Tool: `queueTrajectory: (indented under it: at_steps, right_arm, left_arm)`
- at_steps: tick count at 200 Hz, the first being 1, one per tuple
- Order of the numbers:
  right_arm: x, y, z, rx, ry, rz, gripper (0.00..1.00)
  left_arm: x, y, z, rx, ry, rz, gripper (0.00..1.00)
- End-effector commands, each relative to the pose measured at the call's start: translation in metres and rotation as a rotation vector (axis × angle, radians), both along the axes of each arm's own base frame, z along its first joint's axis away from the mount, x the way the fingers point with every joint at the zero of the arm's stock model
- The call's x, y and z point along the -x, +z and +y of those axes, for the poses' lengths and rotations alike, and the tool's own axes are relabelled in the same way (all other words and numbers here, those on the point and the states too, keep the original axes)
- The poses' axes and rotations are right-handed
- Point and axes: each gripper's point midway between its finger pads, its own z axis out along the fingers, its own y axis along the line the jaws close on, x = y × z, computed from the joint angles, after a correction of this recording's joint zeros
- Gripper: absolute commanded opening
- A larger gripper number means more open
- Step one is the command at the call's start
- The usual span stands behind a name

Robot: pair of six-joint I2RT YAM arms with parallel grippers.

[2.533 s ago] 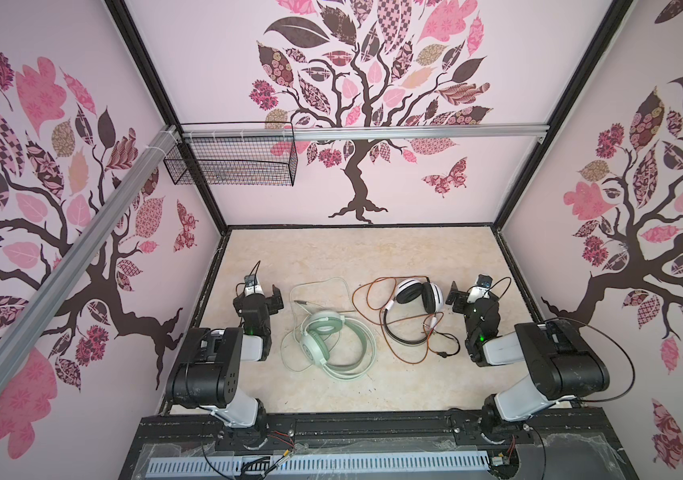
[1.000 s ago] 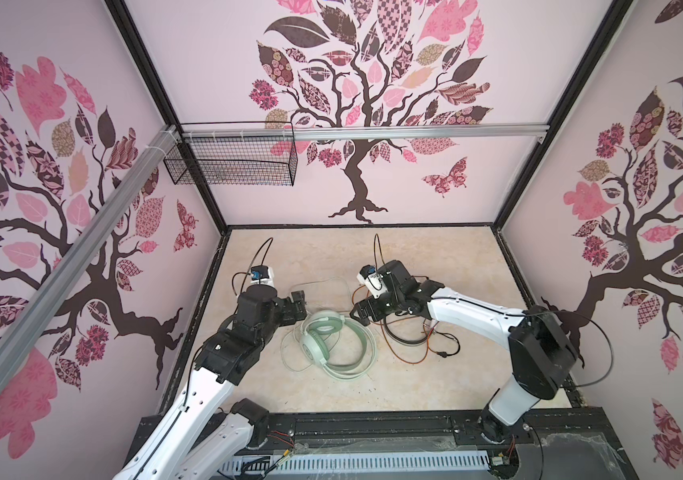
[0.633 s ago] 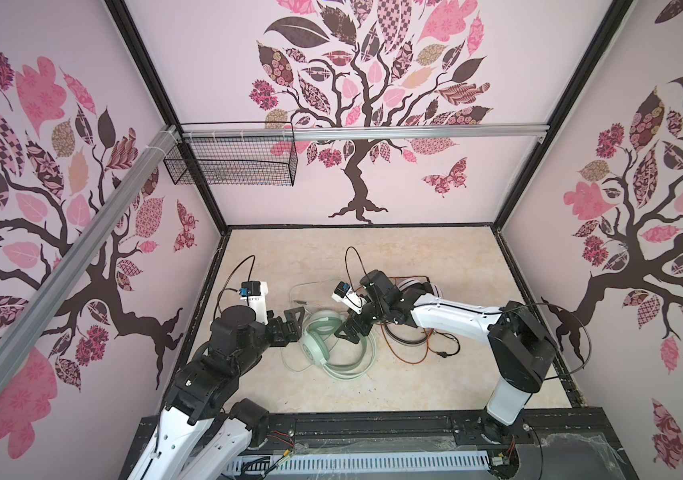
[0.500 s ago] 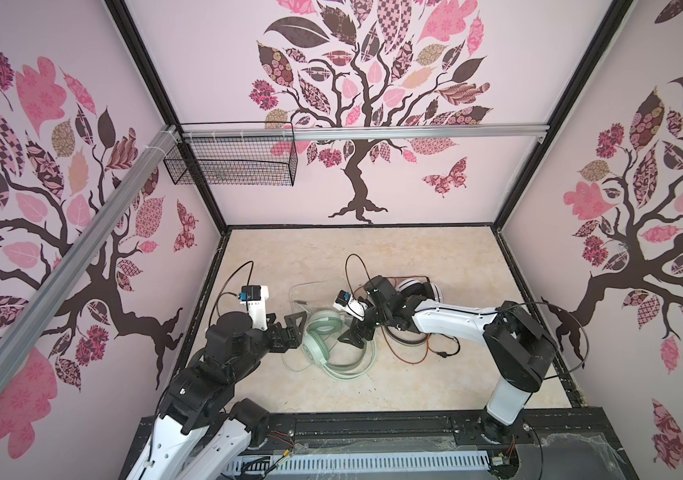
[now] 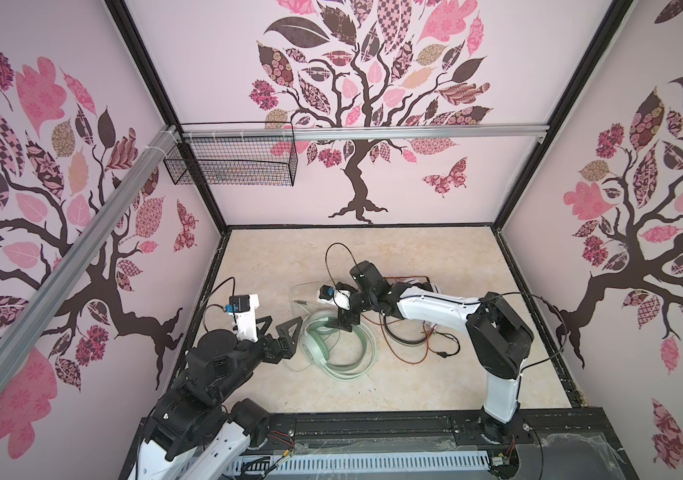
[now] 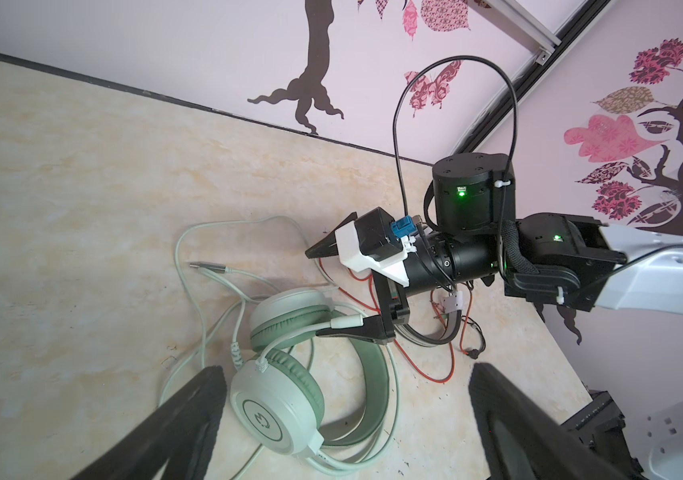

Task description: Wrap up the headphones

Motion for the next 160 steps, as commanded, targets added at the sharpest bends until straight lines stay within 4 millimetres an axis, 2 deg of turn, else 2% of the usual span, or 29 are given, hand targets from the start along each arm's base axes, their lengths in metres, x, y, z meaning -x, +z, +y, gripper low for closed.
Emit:
queueTrajectory:
  at_steps: [1,45,76,122,128,145,160]
  right_arm:
    - [0.004,-0.016,0.005,0.035,0.055,0.058,0.89]
    - [0.013,-0.032,0.007,0.051,0.060,0.092,0.84]
    - [0.006,-0.049,0.011,0.098,-0.005,0.083,0.81]
    - [-0.002,-0.054,0.020,0.066,-0.066,0.135,0.66]
    - [-0.001,-0.052,0.021,0.057,-0.065,0.140,0.63]
    - [-0.001,-0.044,0.022,0.028,-0.087,0.154,0.46]
    - [0.000,-0.028,0.020,-0.013,-0.116,0.160,0.33]
  left_arm:
    - [-0.004,-0.003,-0.002,-0.009,-0.003,-0.013,0.95]
    - [-0.005,-0.004,-0.003,-0.009,-0.002,-0.009,0.95]
    - [-0.005,-0.004,-0.002,-0.012,0.003,-0.006,0.95]
    - [-0.004,-0.005,0.002,-0.014,0.021,-0.006,0.95]
    - [-0.004,-0.004,0.002,-0.014,0.024,-0.009,0.95]
    - [-0.004,-0.005,0.003,-0.017,0.029,-0.009,0.95]
    - [-0.004,-0.005,0.004,-0.021,0.034,-0.005,0.95]
